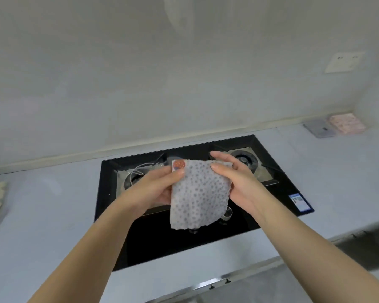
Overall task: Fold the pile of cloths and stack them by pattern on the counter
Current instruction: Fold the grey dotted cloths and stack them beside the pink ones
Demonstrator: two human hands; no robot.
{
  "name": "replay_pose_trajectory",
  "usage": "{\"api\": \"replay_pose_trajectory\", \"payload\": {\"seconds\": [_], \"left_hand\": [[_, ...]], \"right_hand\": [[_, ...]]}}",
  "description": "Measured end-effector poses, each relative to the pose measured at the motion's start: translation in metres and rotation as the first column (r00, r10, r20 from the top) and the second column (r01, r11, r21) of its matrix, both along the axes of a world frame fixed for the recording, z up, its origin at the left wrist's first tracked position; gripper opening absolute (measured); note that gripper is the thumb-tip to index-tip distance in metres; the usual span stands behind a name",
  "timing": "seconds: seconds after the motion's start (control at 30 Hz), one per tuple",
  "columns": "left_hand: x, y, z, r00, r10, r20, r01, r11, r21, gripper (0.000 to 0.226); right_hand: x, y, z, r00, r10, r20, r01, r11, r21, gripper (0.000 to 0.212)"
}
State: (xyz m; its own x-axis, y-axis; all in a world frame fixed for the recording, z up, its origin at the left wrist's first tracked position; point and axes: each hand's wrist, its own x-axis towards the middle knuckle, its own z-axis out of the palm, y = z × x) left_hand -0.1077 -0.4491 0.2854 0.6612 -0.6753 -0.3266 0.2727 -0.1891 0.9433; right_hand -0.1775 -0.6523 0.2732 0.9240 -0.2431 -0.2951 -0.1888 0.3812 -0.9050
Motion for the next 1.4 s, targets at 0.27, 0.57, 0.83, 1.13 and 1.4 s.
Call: {"api": "replay_pose_trajectory", "payload": {"seconds": [0.27,0.57,0.83,1.13,1.4], "left_hand": [[0.020,-0.137,-0.014,0.984,0.125,0.126,-0.129,0.991,0.020,0.020],[-0.005,-0.287,-0.044,0.970,0.233,0.070,-0.237,0.970,0.048,0.023],[-0.026,-0.398,-0.078,0.923,0.380,-0.064,-0.371,0.920,0.125,0.017],[0.002,-0.546,-0.100,0.952,0.263,-0.155,-0.240,0.959,0.151,0.026],[0.034,-0.731,-0.145,0.926,0.309,-0.215,-0.269,0.943,0.196,0.020]], "right_hand": [[-0.007,-0.106,-0.020,0.992,0.031,-0.122,-0.021,0.997,0.078,0.039],[-0.026,-0.245,-0.038,0.982,-0.140,-0.127,0.126,0.986,-0.108,0.026],[-0.026,-0.358,-0.066,0.969,-0.086,-0.232,0.070,0.995,-0.076,0.028],[-0.009,-0.483,-0.101,0.899,-0.371,-0.235,0.257,0.878,-0.403,0.022],[0.042,-0.669,-0.145,0.906,-0.351,-0.236,0.025,0.602,-0.798,0.034]]}}
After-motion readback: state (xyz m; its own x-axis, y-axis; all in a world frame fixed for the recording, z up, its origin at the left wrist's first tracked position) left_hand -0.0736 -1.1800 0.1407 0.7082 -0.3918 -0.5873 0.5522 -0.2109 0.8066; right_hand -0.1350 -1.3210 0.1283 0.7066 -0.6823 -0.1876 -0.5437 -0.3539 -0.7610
